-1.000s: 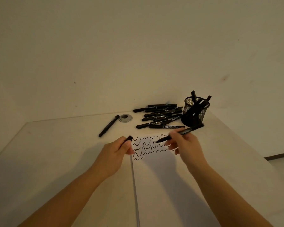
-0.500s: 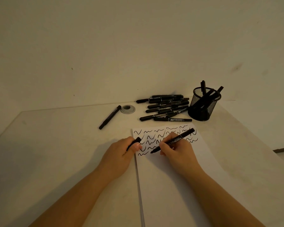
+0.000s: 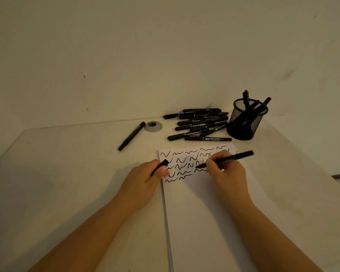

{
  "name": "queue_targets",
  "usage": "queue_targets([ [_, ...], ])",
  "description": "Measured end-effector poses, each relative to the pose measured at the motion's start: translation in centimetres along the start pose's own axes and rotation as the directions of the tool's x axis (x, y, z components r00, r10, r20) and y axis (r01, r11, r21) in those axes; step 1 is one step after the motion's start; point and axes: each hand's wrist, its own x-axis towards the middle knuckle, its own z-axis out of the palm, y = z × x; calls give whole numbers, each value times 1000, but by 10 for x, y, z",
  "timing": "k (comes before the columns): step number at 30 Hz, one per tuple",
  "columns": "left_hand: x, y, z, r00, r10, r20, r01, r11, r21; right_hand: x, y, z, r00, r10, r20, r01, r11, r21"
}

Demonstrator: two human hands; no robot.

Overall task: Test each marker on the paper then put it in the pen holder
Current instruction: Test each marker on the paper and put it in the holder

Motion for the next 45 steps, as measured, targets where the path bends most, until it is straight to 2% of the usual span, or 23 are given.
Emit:
queue_targets([
  [3,0,0,1,999,32,-23,-32,999,4,0,-3,-4,1000,14,-14,-11,978,207],
  [9,0,0,2,997,82,13,-83,994,66,-6,-10,-6,962,7,272,-119,910,397],
  [13,0,2,2,993,110,33,-113,988,109,-7,-12,-4,941,37,337,-219,825,521],
  [21,-1,9,2,987,156,48,-162,972,168,-9,-12,-2,944,35,327,-197,857,476],
  [26,-3,12,2,981,189,49,-195,966,168,-12,-13,0,940,-30,340,-107,920,378],
  [32,-6,20,6,975,214,64,-221,965,140,-14,-14,2,923,-99,371,-28,946,324],
  [40,-9,20,10,975,220,-23,-221,973,-66,-20,-17,1,915,-162,369,-3,913,408],
  [45,-9,20,8,980,195,29,-190,973,-133,-19,-17,4,897,-176,405,-10,909,417],
])
